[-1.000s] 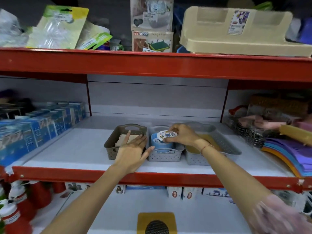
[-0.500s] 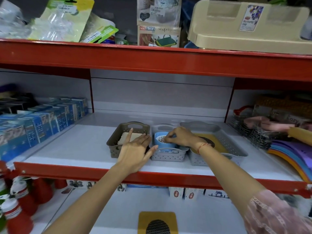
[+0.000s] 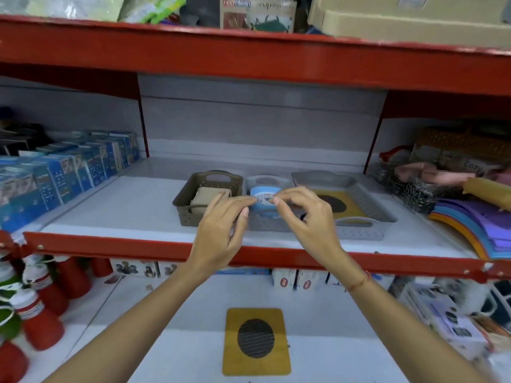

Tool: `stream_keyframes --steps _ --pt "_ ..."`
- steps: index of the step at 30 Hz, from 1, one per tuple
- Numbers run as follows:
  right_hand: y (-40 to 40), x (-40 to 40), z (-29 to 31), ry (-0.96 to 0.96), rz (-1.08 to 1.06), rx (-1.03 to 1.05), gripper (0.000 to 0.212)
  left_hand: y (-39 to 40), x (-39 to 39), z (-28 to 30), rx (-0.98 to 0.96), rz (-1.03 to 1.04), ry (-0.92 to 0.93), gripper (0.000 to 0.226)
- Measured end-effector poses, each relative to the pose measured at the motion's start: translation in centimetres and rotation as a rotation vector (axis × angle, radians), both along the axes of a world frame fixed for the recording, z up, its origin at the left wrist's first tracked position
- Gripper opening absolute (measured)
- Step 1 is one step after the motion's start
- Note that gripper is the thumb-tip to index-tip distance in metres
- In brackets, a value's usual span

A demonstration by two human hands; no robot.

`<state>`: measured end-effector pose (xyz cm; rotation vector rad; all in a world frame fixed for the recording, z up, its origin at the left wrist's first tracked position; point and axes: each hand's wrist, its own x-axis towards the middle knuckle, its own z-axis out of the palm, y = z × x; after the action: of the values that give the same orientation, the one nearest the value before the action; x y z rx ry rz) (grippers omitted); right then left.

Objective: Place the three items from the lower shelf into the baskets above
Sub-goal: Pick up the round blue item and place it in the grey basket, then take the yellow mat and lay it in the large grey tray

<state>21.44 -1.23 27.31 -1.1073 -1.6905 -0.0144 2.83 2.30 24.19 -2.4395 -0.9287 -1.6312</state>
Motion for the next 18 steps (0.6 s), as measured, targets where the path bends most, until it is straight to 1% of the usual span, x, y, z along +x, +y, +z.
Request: stream_keyframes --steps 4,6,8,11,15,16,18 --pt "-4.3 -0.7 -4.2 0.145 0.044 -0.014 0.01 -3.0 0.3 -4.1 0.034 -0.099 -0.108 0.034" --pt "-5.9 -0.9 -7.5 0.187 0.03 -0.051 0.011 -4.6 0.5 -7.4 -0.051 -0.132 -0.152 0.039" --pt "-7.1 -0.9 -11.2 0.187 0.019 -0.139 0.013 -6.4 0.7 -11.3 -0.219 -0.143 -0.144 0.041" --pt "-7.6 -0.3 -16.9 0.155 -0.051 -0.371 0.011 -7.8 0.7 -16.9 -0.526 -0.082 -0.057 0.037" --pt "-6.7 1.4 -22.9 0.044 -0.134 -0.704 0.012 -6.7 -0.2 -22.1 -0.81 0.089 0.15 0.037" --pt "-6.4 1.9 -24.2 -0.012 -0.143 -0.811 0.021 -6.3 -0.5 -23.2 -0.877 0.122 0.185 0.04" --pt "-6.1 2.8 -26.7 -0.136 -0.145 -1.029 0.048 -5.7 -0.9 -25.3 -1.023 0.19 0.269 0.049"
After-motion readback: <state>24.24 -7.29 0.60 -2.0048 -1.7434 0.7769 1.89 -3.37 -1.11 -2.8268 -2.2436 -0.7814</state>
